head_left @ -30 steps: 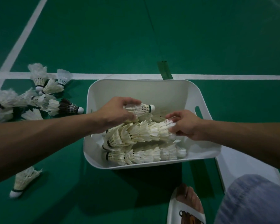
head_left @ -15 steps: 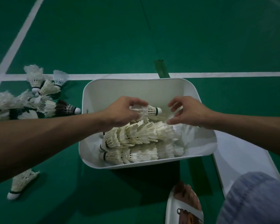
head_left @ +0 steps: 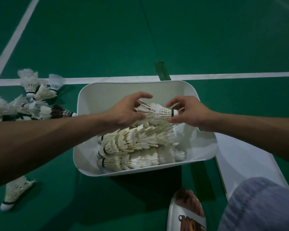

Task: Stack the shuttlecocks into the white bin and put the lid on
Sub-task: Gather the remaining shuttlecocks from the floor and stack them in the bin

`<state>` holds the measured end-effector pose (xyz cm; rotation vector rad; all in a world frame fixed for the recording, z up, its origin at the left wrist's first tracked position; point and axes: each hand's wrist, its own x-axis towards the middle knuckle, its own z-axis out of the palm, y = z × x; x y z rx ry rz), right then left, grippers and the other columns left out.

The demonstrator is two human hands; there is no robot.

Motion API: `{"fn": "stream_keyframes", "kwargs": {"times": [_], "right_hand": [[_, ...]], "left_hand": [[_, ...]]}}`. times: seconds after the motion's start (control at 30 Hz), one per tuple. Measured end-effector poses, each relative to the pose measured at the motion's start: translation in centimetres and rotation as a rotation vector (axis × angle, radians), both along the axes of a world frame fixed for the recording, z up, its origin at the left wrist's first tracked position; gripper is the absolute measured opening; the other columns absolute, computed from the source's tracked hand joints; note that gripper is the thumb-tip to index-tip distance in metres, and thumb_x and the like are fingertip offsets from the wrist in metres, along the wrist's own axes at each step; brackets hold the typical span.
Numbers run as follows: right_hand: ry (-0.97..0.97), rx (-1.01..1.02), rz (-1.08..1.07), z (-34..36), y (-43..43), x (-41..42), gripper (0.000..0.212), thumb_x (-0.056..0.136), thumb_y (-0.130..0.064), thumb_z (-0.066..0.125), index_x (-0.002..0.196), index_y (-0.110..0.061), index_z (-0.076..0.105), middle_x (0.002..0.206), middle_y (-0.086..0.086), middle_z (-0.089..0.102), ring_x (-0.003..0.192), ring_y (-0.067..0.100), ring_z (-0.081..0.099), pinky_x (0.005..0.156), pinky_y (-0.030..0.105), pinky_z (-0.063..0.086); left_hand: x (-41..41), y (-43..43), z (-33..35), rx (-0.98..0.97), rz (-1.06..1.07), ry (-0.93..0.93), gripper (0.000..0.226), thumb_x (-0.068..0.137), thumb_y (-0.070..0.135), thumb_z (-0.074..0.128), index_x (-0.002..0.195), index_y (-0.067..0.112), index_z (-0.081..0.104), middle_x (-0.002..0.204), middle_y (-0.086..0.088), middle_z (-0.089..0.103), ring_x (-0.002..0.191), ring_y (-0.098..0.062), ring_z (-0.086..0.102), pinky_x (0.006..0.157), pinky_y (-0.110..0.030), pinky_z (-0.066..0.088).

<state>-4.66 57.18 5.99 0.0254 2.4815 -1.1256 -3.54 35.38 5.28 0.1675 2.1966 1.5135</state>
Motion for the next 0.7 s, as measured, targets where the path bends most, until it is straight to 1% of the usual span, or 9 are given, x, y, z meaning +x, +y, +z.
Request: {"fn": "stream_keyframes", "kwargs": {"times": [0.07, 0.17, 0.23, 0.3, 0.37, 0.47, 0.57, 0.63, 0.7], "right_hand": [[0.028, 0.100, 0.057, 0.1, 0.2, 0.0, 0.052, 0.069, -0.012, 0.085, 0.112, -0.027, 0.061, 0.097, 0.006, 0.061, 0.072, 0.013, 0.057, 0.062, 0.024, 0.049], [0.028, 0.131, 0.117, 0.2, 0.2, 0.0, 0.066, 0.068, -0.016, 0.085, 0.121, -0.035, 0.051, 0.097, 0.007, 0.060, 0.072, 0.015, 0.057, 0.070, 0.034, 0.054], [0.035, 0.184, 0.157, 0.4, 0.3, 0.1, 0.074, 0.072, -0.017, 0.083, 0.129, -0.038, 0.042, 0.099, 0.008, 0.060, 0.067, 0.014, 0.056, 0.063, 0.029, 0.052], [0.020, 0.251, 0.207, 0.5, 0.4, 0.2, 0.079, 0.078, -0.015, 0.077, 0.135, -0.043, 0.030, 0.098, 0.010, 0.060, 0.065, 0.017, 0.059, 0.050, 0.022, 0.045], [-0.002, 0.275, 0.227, 0.7, 0.5, 0.3, 0.080, 0.083, -0.010, 0.070, 0.137, -0.047, 0.023, 0.096, 0.015, 0.061, 0.069, 0.027, 0.067, 0.039, 0.018, 0.042], [0.006, 0.307, 0.231, 0.7, 0.4, 0.2, 0.076, 0.087, -0.005, 0.061, 0.138, -0.049, 0.025, 0.093, 0.013, 0.058, 0.077, 0.034, 0.069, 0.036, 0.018, 0.041], [0.022, 0.312, 0.218, 0.5, 0.6, 0.0, 0.065, 0.086, -0.004, 0.059, 0.136, -0.038, 0.035, 0.096, 0.000, 0.052, 0.076, 0.027, 0.067, 0.044, 0.024, 0.049], [0.044, 0.308, 0.188, 0.3, 0.8, 0.0, 0.051, 0.084, -0.010, 0.065, 0.125, -0.028, 0.042, 0.100, 0.004, 0.059, 0.075, 0.023, 0.064, 0.051, 0.030, 0.051], [0.085, 0.330, 0.172, 0.0, 0.9, 0.1, 0.037, 0.081, -0.018, 0.072, 0.109, -0.021, 0.048, 0.095, 0.004, 0.064, 0.076, 0.021, 0.063, 0.053, 0.029, 0.048]], "left_hand": [[-0.1, 0.0, 0.0, -0.015, 0.005, 0.006, 0.062, 0.085, -0.005, 0.061, 0.132, 0.033, 0.048, 0.111, -0.008, 0.063, 0.094, -0.029, 0.066, 0.083, -0.050, 0.054], [-0.3, 0.0, 0.1, -0.039, 0.006, 0.028, 0.061, 0.084, -0.007, 0.059, 0.131, 0.030, 0.046, 0.109, -0.009, 0.064, 0.091, -0.026, 0.066, 0.081, -0.040, 0.055], [-0.6, -0.2, 0.1, -0.100, 0.007, 0.067, 0.061, 0.083, -0.007, 0.057, 0.132, 0.029, 0.045, 0.108, -0.009, 0.062, 0.081, -0.018, 0.062, 0.067, -0.031, 0.054], [-1.0, -0.5, 0.0, -0.161, 0.024, 0.098, 0.060, 0.082, -0.004, 0.056, 0.132, 0.027, 0.043, 0.106, -0.010, 0.060, 0.070, -0.014, 0.055, 0.056, -0.022, 0.045], [-1.5, -0.9, -0.1, -0.184, 0.020, 0.098, 0.060, 0.082, -0.002, 0.056, 0.133, 0.026, 0.041, 0.104, -0.012, 0.060, 0.070, -0.016, 0.054, 0.058, -0.023, 0.044], [-2.0, -1.0, 0.3, -0.219, -0.075, 0.093, 0.062, 0.080, 0.000, 0.059, 0.131, 0.029, 0.040, 0.105, -0.013, 0.060, 0.083, -0.022, 0.060, 0.071, -0.033, 0.053], [-2.4, -0.2, 1.2, -0.290, -0.307, 0.073, 0.060, 0.082, -0.003, 0.054, 0.132, 0.027, 0.040, 0.098, -0.007, 0.060, 0.084, -0.016, 0.058, 0.071, -0.029, 0.048], [-2.4, 1.0, 1.8, -0.325, -0.460, 0.039, 0.057, 0.084, -0.004, 0.051, 0.133, 0.023, 0.041, 0.098, -0.003, 0.058, 0.087, -0.013, 0.056, 0.070, -0.025, 0.044], [-2.4, 2.1, 1.9, -0.349, -0.548, 0.019, 0.057, 0.084, -0.005, 0.049, 0.134, 0.021, 0.041, 0.096, -0.001, 0.055, 0.086, -0.011, 0.053, 0.070, -0.025, 0.042]]}}
